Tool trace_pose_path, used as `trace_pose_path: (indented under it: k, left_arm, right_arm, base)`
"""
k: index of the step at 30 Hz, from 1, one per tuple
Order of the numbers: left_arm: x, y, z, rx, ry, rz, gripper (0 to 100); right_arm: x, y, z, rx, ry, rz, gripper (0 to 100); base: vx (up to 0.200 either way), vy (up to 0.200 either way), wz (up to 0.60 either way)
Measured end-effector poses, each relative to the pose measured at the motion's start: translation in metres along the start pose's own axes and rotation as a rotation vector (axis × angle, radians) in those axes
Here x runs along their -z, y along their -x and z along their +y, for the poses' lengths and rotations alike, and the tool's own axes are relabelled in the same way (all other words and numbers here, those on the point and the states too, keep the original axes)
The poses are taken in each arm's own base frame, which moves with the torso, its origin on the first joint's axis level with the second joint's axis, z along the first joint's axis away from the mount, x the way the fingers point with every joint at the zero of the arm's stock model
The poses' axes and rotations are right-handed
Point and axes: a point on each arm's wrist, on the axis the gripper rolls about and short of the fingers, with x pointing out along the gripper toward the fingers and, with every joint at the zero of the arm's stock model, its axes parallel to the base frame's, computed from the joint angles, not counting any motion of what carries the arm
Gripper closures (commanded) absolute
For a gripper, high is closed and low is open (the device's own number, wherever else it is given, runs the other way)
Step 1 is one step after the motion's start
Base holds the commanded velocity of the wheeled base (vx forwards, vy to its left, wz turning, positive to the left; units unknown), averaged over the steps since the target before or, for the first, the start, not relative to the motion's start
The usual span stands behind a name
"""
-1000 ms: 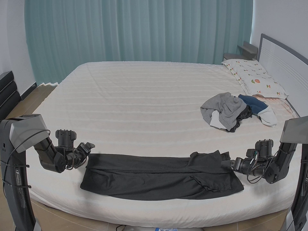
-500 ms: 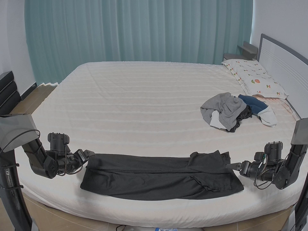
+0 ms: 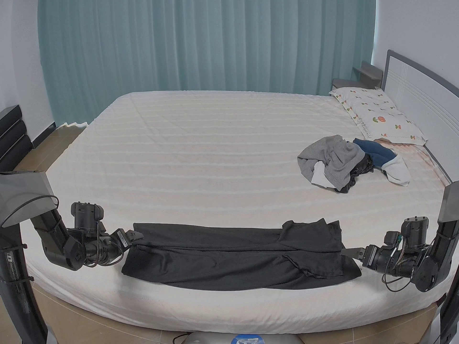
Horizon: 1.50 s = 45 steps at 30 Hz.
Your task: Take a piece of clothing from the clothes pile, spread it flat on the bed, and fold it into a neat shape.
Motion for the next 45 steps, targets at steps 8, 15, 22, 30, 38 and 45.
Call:
trace_pose_path:
  k: [8, 15, 22, 30, 38, 45]
  left_arm:
    - [0.006, -0.001, 0.001, -0.005, -0.015, 0.02, 0]
    - [0.015, -0.002, 0.005, -0.024, -0.058, 0.052, 0]
    - [0.02, -0.006, 0.005, -0.039, -0.082, 0.067, 100]
    - [0.022, -0.006, 0.012, -0.083, -0.139, 0.081, 100]
    - [0.02, -0.002, 0.025, -0.138, -0.158, 0.095, 100]
    - [0.019, -0.002, 0.026, -0.14, -0.154, 0.092, 0]
  right_arm:
    - [0.0, -0.002, 0.0, -0.005, -0.042, -0.003, 0]
    - [0.001, -0.004, 0.001, -0.015, -0.04, -0.012, 0]
    - [0.002, -0.006, 0.0, -0.014, -0.043, -0.006, 0]
    - [0.002, -0.007, -0.001, -0.014, -0.043, -0.008, 0]
    - [0.002, -0.007, -0.001, -0.012, -0.044, -0.009, 0]
    - [0.002, -0.007, -0.001, -0.012, -0.044, -0.009, 0]
  base:
    - [0.0, 0.0, 0.0]
    - [0.0, 0.0, 0.0]
    - [0.0, 0.0, 0.0]
    - [0.0, 0.0, 0.0]
    - [0.0, 0.0, 0.0]
    - [0.0, 0.0, 0.0]
